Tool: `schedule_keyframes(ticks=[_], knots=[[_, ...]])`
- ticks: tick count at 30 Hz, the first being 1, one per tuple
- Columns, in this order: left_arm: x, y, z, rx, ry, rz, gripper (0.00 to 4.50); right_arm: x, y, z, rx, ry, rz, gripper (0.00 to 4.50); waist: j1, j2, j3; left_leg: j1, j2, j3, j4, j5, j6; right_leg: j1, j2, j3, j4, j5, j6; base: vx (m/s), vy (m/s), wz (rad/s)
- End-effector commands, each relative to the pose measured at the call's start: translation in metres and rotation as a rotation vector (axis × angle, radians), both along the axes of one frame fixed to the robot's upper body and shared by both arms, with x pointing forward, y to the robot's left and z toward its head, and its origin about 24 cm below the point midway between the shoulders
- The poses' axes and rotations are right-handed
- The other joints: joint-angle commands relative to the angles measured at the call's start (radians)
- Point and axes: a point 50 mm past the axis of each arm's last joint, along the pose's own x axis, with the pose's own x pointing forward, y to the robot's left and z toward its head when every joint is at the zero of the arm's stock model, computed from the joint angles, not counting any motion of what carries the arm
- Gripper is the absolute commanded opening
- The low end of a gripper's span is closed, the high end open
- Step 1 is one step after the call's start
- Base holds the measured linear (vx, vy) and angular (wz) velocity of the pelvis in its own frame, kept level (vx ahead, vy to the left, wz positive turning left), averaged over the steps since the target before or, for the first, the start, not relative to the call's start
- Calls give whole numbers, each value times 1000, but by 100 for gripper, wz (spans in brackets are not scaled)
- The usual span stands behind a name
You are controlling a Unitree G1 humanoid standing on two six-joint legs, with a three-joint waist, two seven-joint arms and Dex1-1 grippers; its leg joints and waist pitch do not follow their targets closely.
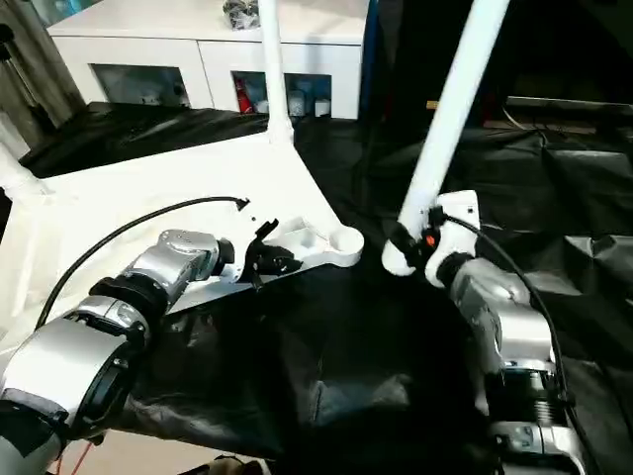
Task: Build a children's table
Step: Insert table leg to table base
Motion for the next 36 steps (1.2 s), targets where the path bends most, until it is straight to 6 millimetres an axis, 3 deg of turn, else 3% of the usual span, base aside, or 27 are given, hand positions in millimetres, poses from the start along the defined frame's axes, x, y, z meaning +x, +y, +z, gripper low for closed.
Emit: schedule_keyframes(ticks=[1, 3, 5, 7, 8, 9, 10, 12, 13, 15, 16, 17, 19, 21, 22, 27, 28, 32, 36], knots=[[-4, 8, -8, 35, 23, -6, 73, 4, 3, 13, -5, -42, 31, 189, -3, -14, -75, 41, 44, -26, -66, -213, 65, 45, -58, 25, -75, -86, -274, 0, 0, 0], [-6, 9, -9, 40, 29, -37, 55, 3, 7, 19, 9, -52, 77, 189, -2, -26, -75, 39, 44, -25, -65, -204, 73, 47, -59, 25, -75, -84, -275, 0, 0, 0], [-7, 10, -9, 47, 25, -60, 35, 2, 10, 21, 25, -57, 111, 189, -1, -22, -74, 37, 44, -26, -64, -192, 83, 47, -59, 25, -74, -86, -273, 0, 0, 0], [-10, 14, -9, 15, 26, -114, 23, -3, 24, 32, 102, -80, 249, 189, 2, -44, -73, 35, 45, -23, -64, -179, 106, 50, -60, 24, -74, -92, -272, 0, 0, 0], [-12, 17, -8, -8, 34, -133, 14, -5, 30, 35, 127, -87, 310, 189, 6, -39, -74, 29, 47, -25, -63, -154, 119, 53, -63, 24, -67, -86, -271, 0, 0, 0], [-12, 17, -8, -8, 34, -133, 6, -5, 30, 35, 127, -87, 310, 189, 8, -34, -76, 31, 50, -24, -62, -146, 121, 49, -62, 24, -65, -80, -270, 0, 0, 0], [-14, 19, -8, -23, 39, -159, 1, -8, 35, 37, 143, -92, 361, 189, 8, -40, -76, 37, 52, -23, -62, -149, 124, 42, -60, 24, -63, -74, -278, 0, 0, 0], [-23, 30, -11, -42, 46, -248, 0, -13, 47, 39, 173, -90, 457, 189, 11, -54, -70, 33, 53, -21, -66, -160, 124, 41, -63, 25, -67, -105, -276, 0, 0, 0], [-24, 32, -11, -44, 49, -254, 0, -13, 49, 39, 175, -89, 465, 189, 11, -46, -70, 35, 53, -21, -67, -171, 113, 36, -63, 26, -68, -140, -269, 0, 0, 0], [-31, 40, -15, -55, 53, -270, 0, -13, 55, 36, 166, -70, 484, 189, 10, -59, -67, 39, 57, -21, -72, -201, 88, 32, -66, 29, -72, -200, -259, 0, 0, 0], [-35, 42, -16, -60, 55, -276, 0, -12, 57, 33, 152, -58, 486, 189, 11, -48, -67, 42, 62, -26, -78, -218, 65, 29, -69, 30, -71, -233, -250, 0, 0, 0], [-36, 43, -17, -62, 56, -280, 0, -12, 58, 31, 145, -52, 487, 189, 7, -48, -63, 43, 58, -24, -81, -250, 43, 23, -63, 30, -77, -269, -238, 0, 0, 0], [-45, 46, -19, -69, 58, -296, 0, -12, 61, 23, 109, -17, 499, 189, 5, -58, -62, 45, 61, -27, -86, -271, 21, 24, -68, 33, -74, -282, -230, 0, 0, 0], [-48, 46, -19, -71, 55, -296, 0, -12, 63, 19, 92, 2, 509, 189, 2, -60, -58, 45, 60, -25, -90, -296, 5, 20, -69, 36, -80, -313, -217, 0, 0, 0], [-50, 46, -19, -78, 48, -291, 0, -13, 64, 16, 80, 17, 519, 189, 1, -69, -59, 47, 60, -25, -91, -302, -4, 21, -67, 36, -81, -316, -208, 0, 0, 0], [-54, 42, -17, -86, 14, -295, 0, -13, 65, 14, 70, 33, 535, 189, 4, -74, -61, 48, 58, -22, -89, -270, 3, 23, -67, 42, -78, -265, -196, 0, 0, 0], [-56, 41, -17, -85, 14, -296, 0, -13, 65, 13, 61, 36, 534, 189, 4, -77, -61, 47, 55, -19, -88, -254, 10, 23, -64, 41, -78, -245, -197, 0, 0, 0], [-58, 41, -16, -55, 18, -293, 0, -10, 64, 8, 43, 46, 518, 189, 3, -76, -65, 46, 53, -17, -83, -211, 27, 26, -61, 40, -70, -174, -218, 0, 0, 0], [-57, 42, -16, -14, 31, -296, 0, -8, 65, 5, 37, 50, 515, 189, 3, -74, -63, 49, 53, -17, -84, -234, 21, 25, -60, 40, -75, -198, -217, 0, 0, 0]])
